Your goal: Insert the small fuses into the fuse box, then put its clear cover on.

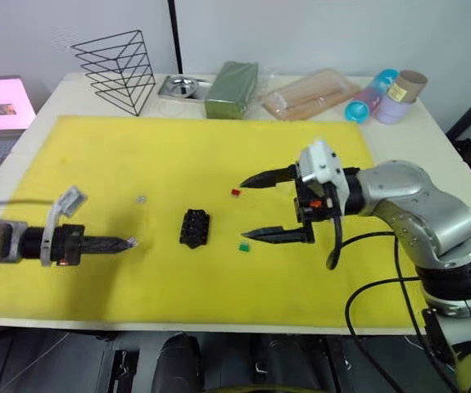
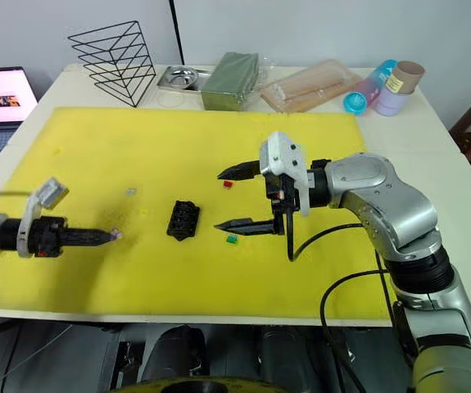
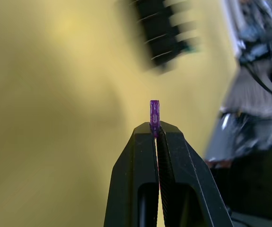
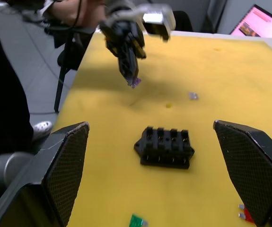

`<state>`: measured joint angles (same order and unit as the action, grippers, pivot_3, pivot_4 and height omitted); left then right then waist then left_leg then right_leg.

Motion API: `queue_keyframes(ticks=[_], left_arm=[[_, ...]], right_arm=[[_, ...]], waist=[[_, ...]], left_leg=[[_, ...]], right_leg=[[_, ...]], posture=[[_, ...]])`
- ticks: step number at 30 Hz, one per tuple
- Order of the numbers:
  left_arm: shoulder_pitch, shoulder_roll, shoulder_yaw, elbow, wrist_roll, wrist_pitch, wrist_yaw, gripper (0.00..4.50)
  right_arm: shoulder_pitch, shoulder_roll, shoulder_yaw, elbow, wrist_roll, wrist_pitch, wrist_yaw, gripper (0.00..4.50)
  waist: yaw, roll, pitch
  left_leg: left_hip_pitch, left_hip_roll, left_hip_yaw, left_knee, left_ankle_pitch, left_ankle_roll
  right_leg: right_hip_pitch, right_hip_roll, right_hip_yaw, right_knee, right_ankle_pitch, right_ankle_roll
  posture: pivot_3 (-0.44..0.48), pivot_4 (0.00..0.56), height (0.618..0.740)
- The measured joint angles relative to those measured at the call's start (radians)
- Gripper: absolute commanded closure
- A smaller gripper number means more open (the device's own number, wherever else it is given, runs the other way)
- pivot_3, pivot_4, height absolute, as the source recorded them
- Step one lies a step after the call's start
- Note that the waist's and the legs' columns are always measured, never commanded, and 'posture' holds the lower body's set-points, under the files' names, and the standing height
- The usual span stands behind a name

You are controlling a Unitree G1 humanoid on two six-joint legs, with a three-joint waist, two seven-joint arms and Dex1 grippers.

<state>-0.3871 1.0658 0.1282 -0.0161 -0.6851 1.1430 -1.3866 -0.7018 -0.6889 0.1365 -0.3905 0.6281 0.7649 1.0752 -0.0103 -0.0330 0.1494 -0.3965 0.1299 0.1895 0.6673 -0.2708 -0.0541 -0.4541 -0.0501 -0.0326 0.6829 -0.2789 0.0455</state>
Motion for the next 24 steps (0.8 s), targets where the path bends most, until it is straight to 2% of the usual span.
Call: queue_keyframes(ticks=[3,5,8,11,13,16,17,24], left_arm=[[-0.025,-0.039,0.018,-0.203,-0.003,-0.095,0.073,4.45],[-0.044,-0.055,-0.002,-0.250,0.009,-0.139,0.102,4.45],[-0.153,-0.097,-0.117,-0.288,0.092,-0.253,0.144,4.50],[-0.198,-0.111,-0.197,-0.285,0.160,-0.362,0.145,4.50],[-0.206,-0.113,-0.228,-0.256,0.198,-0.424,0.131,4.50],[-0.222,-0.130,-0.257,-0.233,0.223,-0.474,0.115,4.50],[-0.235,-0.136,-0.272,-0.220,0.233,-0.496,0.106,4.50],[-0.281,-0.169,-0.308,-0.151,0.280,-0.587,0.068,4.50]], right_arm=[[-0.052,-0.001,0.021,-0.001,0.006,0.094,-0.037,0.00],[-0.079,0.010,0.038,0.005,0.002,0.126,-0.059,0.00],[-0.145,0.065,0.104,0.042,-0.046,0.120,-0.088,0.55],[-0.161,0.080,0.166,0.053,-0.108,0.057,-0.084,1.53],[-0.159,0.085,0.182,0.073,-0.139,0.028,-0.085,1.53],[-0.157,0.111,0.196,0.088,-0.157,0.014,-0.091,2.08],[-0.157,0.125,0.200,0.093,-0.164,0.009,-0.095,2.41],[-0.152,0.156,0.211,0.113,-0.207,-0.006,-0.117,2.41]], waist=[[-0.001,0.000,0.000],[-0.004,0.000,0.000],[-0.004,0.000,0.000],[-0.004,0.000,0.000],[-0.004,0.000,0.000],[-0.002,0.000,0.000],[-0.002,0.000,0.000],[-0.002,0.000,0.000]], left_leg=[[0.000,-0.001,-0.001,0.000,0.000,0.000],[0.000,-0.001,-0.002,0.000,0.000,0.000],[0.000,-0.001,-0.004,-0.001,0.000,0.000],[-0.001,-0.001,-0.004,-0.001,0.001,-0.001],[-0.005,-0.001,-0.004,0.000,0.001,-0.001],[-0.007,-0.001,-0.005,0.001,0.001,-0.001],[-0.007,-0.001,-0.005,0.001,0.001,-0.002],[-0.008,-0.001,-0.005,0.001,0.001,-0.002]], right_leg=[[0.001,0.000,0.000,0.000,0.000,0.000],[0.001,0.002,0.001,0.000,0.000,0.000],[0.001,0.004,0.001,0.000,0.000,0.000],[0.000,0.004,0.001,-0.002,0.000,0.000],[-0.004,0.004,0.002,-0.001,0.000,0.000],[-0.006,0.004,0.001,-0.001,0.000,0.000],[-0.006,0.004,0.001,-0.001,0.000,0.000],[-0.006,0.004,0.001,-0.001,0.000,0.000]], posture=[[0.000,0.150,0.740],[0.000,0.150,0.740],[0.000,0.150,0.740],[0.000,0.150,0.740],[0.000,0.150,0.740],[0.000,0.150,0.740],[0.000,0.150,0.740],[0.000,0.150,0.740]])
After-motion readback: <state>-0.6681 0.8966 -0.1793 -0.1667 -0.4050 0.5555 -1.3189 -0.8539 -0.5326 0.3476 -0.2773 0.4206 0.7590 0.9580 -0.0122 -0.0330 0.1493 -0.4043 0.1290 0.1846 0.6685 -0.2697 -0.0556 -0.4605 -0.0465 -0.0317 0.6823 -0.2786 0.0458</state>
